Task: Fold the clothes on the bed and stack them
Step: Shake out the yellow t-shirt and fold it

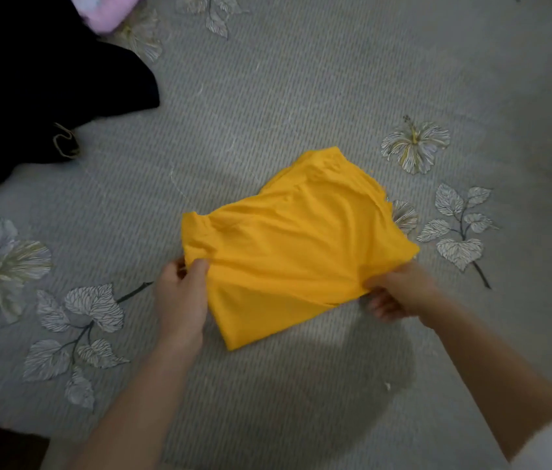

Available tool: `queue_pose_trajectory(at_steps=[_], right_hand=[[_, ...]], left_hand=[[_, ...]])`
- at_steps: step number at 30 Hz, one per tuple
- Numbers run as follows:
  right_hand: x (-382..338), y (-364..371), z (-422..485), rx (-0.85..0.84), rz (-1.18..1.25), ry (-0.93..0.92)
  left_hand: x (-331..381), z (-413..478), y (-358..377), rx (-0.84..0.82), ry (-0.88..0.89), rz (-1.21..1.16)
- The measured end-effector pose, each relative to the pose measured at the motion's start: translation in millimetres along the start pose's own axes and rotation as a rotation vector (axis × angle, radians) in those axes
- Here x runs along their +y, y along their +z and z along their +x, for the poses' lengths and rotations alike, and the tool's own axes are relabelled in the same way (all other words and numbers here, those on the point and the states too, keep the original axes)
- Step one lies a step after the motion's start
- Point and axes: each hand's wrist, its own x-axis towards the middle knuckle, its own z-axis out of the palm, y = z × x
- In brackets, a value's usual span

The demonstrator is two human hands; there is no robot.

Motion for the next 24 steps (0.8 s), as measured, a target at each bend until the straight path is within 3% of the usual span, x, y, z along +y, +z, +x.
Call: queue_pose_trajectory(at_steps=[2, 3, 4, 7, 9, 13, 16, 21, 24], right_hand=[[14, -3, -15, -0.154, -0.181, 0.105], [16, -5, -19, -0.136, -0.211, 0.082], [17, -7, -18, -0.046, -0.203, -0.003], [4, -10, -8, 0.437, -0.136, -0.36], [-12, -3, 2, 0.567, -0.11, -0.446], [-31, 15, 23, 0.484, -0.102, -0.265], [-24, 25, 26, 0.475, -0.132, -0.243], [-2, 20, -5, 0.279, 0.131, -0.278], [12, 4, -38, 0.192, 0.318, -0.268]], left_hand=[[3, 8, -8, 0.025, 0.094, 0.044], [2, 11, -11, 0.031, 0.115, 0.068], [0, 12, -12, 0.032, 0.127, 0.102], [-15, 8, -12, 0.008, 0.115, 0.243], [-25, 1, -10, 0.035, 0.129, 0.335], [-31, -7, -6, 0.059, 0.185, 0.442], [-30, -5, -8, 0.016, 0.167, 0.428], [-28, -16, -20, -0.122, 0.071, 0.338], [-14, -34, -32, -0.193, 0.102, 0.337]])
